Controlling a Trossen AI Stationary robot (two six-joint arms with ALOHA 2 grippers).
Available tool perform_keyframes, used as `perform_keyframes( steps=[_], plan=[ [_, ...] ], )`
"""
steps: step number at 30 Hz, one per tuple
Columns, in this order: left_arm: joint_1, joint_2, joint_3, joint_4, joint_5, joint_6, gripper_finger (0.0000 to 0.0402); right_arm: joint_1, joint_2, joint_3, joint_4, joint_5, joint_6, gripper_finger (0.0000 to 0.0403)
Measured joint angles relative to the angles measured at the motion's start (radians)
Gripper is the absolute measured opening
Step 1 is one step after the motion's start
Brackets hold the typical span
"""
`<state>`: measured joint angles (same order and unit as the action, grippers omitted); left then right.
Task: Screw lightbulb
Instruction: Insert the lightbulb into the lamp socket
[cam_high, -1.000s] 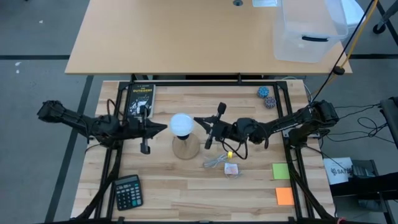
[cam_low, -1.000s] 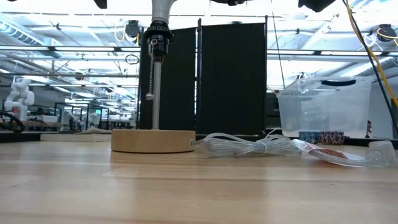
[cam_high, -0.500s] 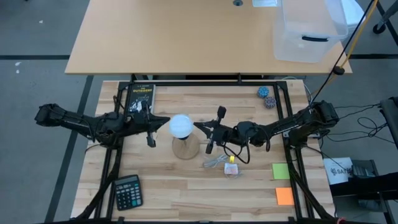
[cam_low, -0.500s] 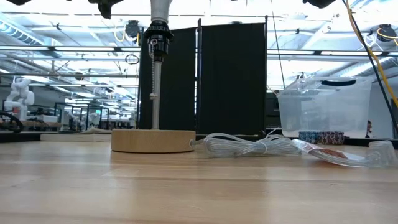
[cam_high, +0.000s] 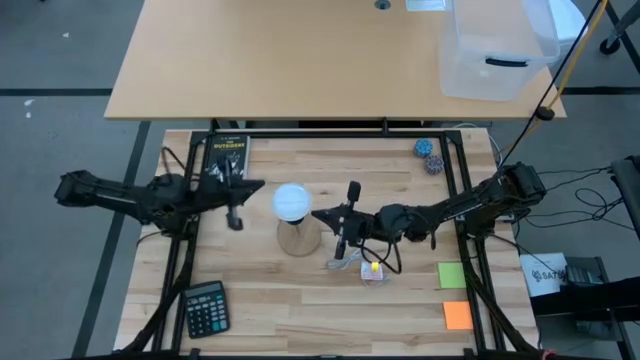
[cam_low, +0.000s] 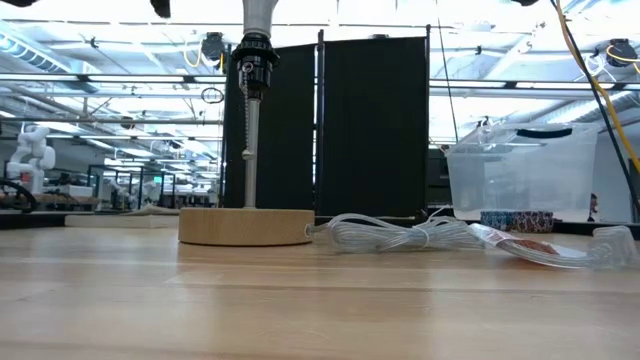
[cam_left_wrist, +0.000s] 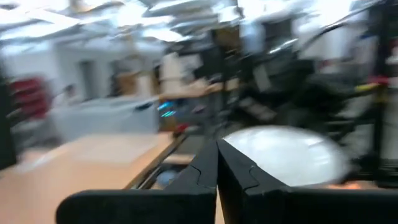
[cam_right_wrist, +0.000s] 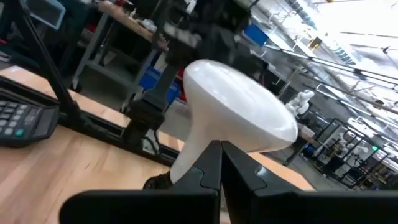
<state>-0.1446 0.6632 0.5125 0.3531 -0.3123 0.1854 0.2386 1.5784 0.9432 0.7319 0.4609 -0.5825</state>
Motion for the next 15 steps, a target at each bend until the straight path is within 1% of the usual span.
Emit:
perform_keyframes(
  steps=[3, 5, 9, 12, 15],
  plan=[
    [-0.027, -0.012, 0.0, 0.001, 0.126, 0.014, 0.0, -0.012, 0.0, 0.0, -0.002, 0.009, 0.01, 0.0],
    [-0.048, 0.0, 0.0, 0.0, 0.156, 0.025, 0.0, -0.026, 0.0, 0.0, 0.012, 0.012, 0.012, 0.0],
    [-0.081, 0.055, 0.0, -0.007, 0.147, 0.027, 0.0, -0.058, 0.0, 0.0, 0.037, 0.013, 0.021, 0.0],
    [-0.086, 0.094, 0.0, 0.001, 0.143, 0.027, 0.0, -0.077, 0.0, 0.0, 0.064, 0.013, 0.021, 0.0],
    [-0.085, 0.119, 0.0, 0.0, 0.103, 0.021, 0.0, -0.09, 0.0, 0.0, 0.079, 0.011, 0.02, 0.0]
  ],
)
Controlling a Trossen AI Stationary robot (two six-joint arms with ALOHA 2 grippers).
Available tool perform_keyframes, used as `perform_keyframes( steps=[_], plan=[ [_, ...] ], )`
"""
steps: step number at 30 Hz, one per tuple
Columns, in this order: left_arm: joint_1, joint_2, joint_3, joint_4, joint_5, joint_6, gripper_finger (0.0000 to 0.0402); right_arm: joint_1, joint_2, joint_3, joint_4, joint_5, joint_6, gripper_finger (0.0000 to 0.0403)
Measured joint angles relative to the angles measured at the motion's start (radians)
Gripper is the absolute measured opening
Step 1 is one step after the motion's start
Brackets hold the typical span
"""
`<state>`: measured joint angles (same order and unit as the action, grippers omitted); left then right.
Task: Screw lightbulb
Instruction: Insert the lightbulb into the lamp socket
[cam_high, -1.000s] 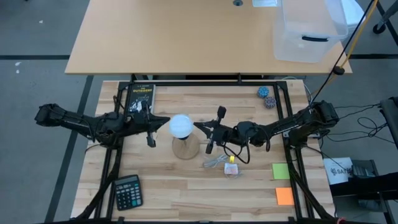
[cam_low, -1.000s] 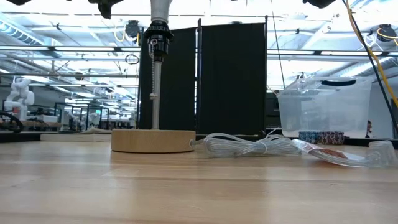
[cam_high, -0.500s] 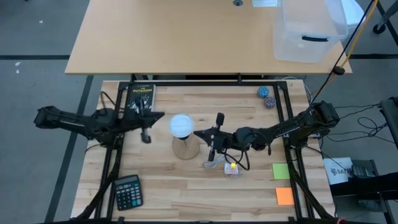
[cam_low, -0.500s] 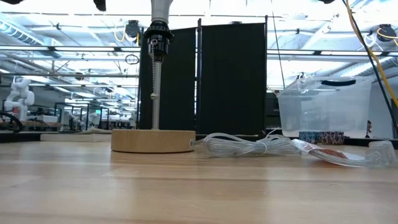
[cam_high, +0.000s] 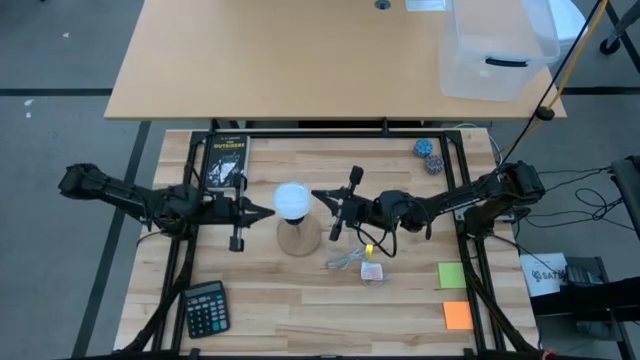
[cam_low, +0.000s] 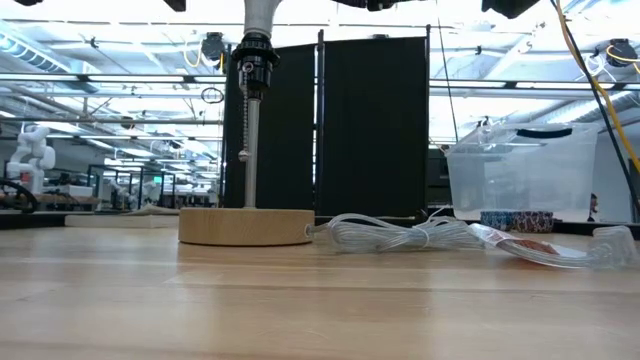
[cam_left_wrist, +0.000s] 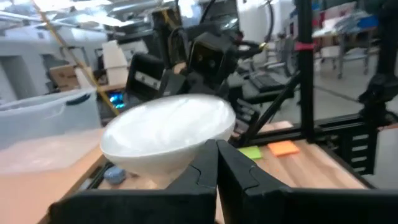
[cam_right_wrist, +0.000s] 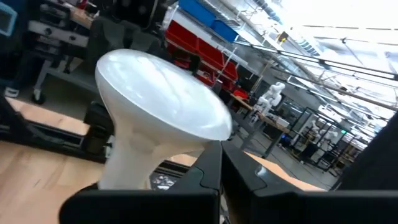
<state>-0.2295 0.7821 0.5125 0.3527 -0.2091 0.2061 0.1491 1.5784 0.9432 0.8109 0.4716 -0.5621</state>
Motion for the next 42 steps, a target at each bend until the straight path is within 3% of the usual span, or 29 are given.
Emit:
perform_keyframes(
  steps=[12, 28, 42],
  plan=[
    [0.001, 0.004, 0.0, -0.003, -0.033, -0.009, 0.0, 0.001, 0.0, 0.0, 0.011, -0.046, -0.037, 0.0],
    [0.004, 0.002, 0.0, -0.042, -0.166, -0.031, 0.0, 0.05, -0.002, -0.002, -0.018, -0.079, -0.033, 0.0],
    [0.056, -0.008, 0.0, -0.142, -0.154, -0.089, 0.0, 0.09, 0.003, 0.0, -0.086, -0.056, -0.028, 0.0]
  ],
)
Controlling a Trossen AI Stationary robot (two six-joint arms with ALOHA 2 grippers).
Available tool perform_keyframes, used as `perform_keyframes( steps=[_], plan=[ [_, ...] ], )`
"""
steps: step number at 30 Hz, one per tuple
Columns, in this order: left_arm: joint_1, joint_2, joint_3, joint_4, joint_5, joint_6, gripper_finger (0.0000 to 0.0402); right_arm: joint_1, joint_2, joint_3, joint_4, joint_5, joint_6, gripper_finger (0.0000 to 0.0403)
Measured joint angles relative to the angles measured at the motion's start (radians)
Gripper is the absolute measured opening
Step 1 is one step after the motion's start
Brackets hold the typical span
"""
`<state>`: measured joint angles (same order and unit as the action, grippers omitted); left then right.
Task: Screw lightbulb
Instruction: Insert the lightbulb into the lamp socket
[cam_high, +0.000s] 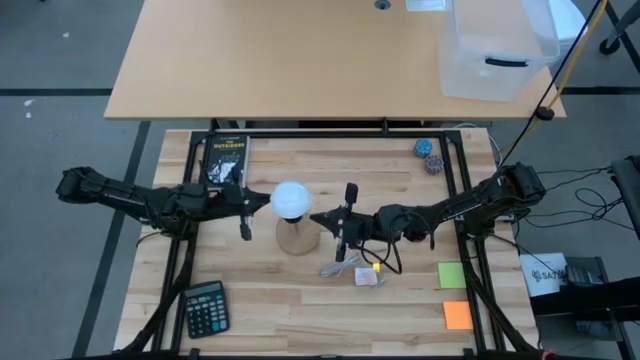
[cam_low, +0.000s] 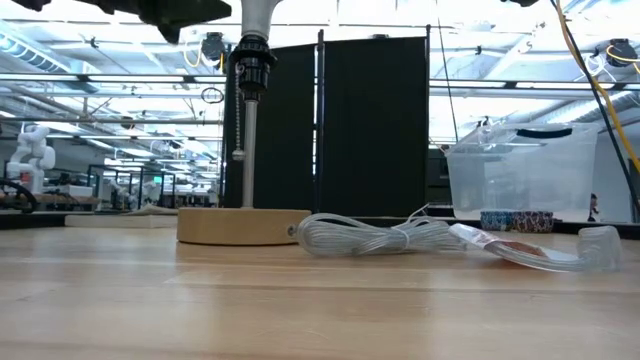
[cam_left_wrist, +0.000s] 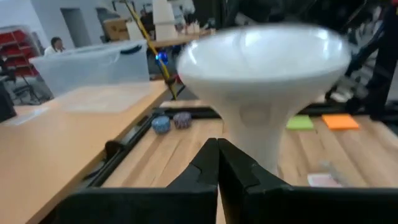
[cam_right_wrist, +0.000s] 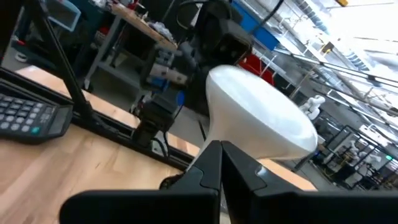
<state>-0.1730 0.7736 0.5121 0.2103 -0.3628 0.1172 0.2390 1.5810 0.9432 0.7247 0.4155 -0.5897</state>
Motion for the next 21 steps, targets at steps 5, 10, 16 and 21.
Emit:
perform_keyframes(
  steps=[5, 10, 16, 21],
  plan=[
    [-0.038, -0.051, 0.0, -0.014, 0.04, -0.004, 0.0, -0.009, 0.0, 0.0, 0.003, 0.096, -0.003, 0.0],
    [-0.111, -0.095, 0.0, 0.003, 0.041, -0.004, 0.0, -0.046, -0.001, 0.0, 0.025, 0.136, -0.016, 0.0],
    [-0.174, -0.089, 0.0, 0.077, 0.043, 0.02, 0.0, -0.089, -0.001, 0.0, 0.057, 0.131, -0.024, 0.0],
    [-0.17, -0.071, 0.0, 0.134, 0.042, 0.024, 0.0, -0.109, -0.001, 0.029, 0.04, 0.082, -0.026, 0.0]
  ],
)
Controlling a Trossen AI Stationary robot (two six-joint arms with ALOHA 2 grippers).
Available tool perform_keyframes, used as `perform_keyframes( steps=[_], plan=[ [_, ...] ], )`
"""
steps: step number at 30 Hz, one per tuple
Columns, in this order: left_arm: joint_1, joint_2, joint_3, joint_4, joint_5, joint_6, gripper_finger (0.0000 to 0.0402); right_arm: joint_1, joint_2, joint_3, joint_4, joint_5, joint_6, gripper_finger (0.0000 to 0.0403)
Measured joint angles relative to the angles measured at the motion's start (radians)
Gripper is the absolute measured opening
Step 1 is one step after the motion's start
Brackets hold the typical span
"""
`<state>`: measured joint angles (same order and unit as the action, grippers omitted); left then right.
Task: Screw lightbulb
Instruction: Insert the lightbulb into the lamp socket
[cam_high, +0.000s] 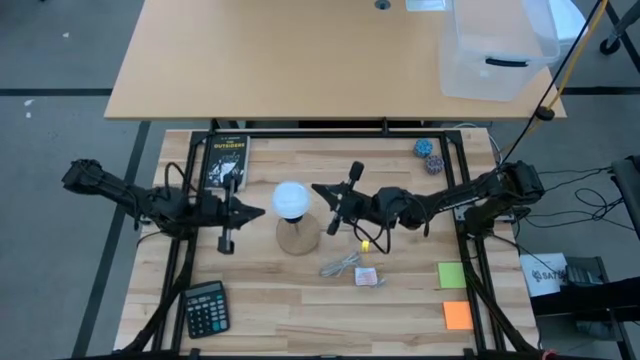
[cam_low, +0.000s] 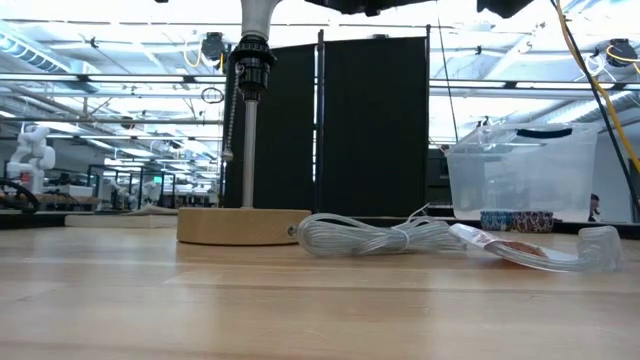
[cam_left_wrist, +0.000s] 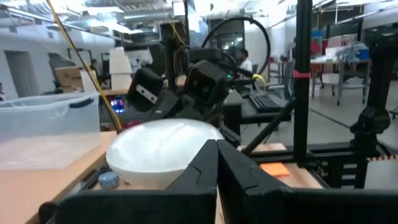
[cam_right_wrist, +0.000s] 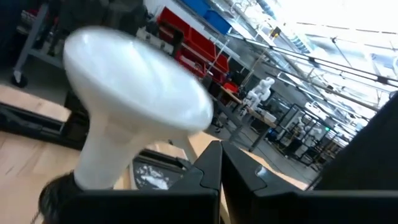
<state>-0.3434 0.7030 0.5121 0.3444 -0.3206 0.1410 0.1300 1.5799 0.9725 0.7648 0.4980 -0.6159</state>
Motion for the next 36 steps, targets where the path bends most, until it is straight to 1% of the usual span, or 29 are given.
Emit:
perform_keyframes(
  steps=[9, 23, 28, 32, 36],
  plan=[
    [0.027, 0.049, 0.0, 0.037, -0.004, 0.002, 0.0, 0.0, -0.002, 0.084, -0.111, -0.007, -0.016, 0.0],
    [0.082, 0.056, 0.0, 0.009, -0.004, -0.036, 0.0, 0.034, -0.003, 0.089, -0.154, -0.012, 0.019, 0.0],
    [0.085, 0.056, 0.0, -0.004, -0.04, -0.046, 0.0, 0.051, -0.004, 0.089, -0.16, -0.013, 0.021, 0.0],
    [0.086, 0.055, 0.001, -0.015, -0.104, -0.051, 0.0, 0.063, -0.005, 0.089, -0.171, -0.019, 0.028, 0.0],
    [0.087, 0.056, 0.002, -0.018, -0.145, -0.056, 0.0, 0.079, -0.004, 0.09, -0.18, -0.041, 0.028, 0.0]
  ],
)
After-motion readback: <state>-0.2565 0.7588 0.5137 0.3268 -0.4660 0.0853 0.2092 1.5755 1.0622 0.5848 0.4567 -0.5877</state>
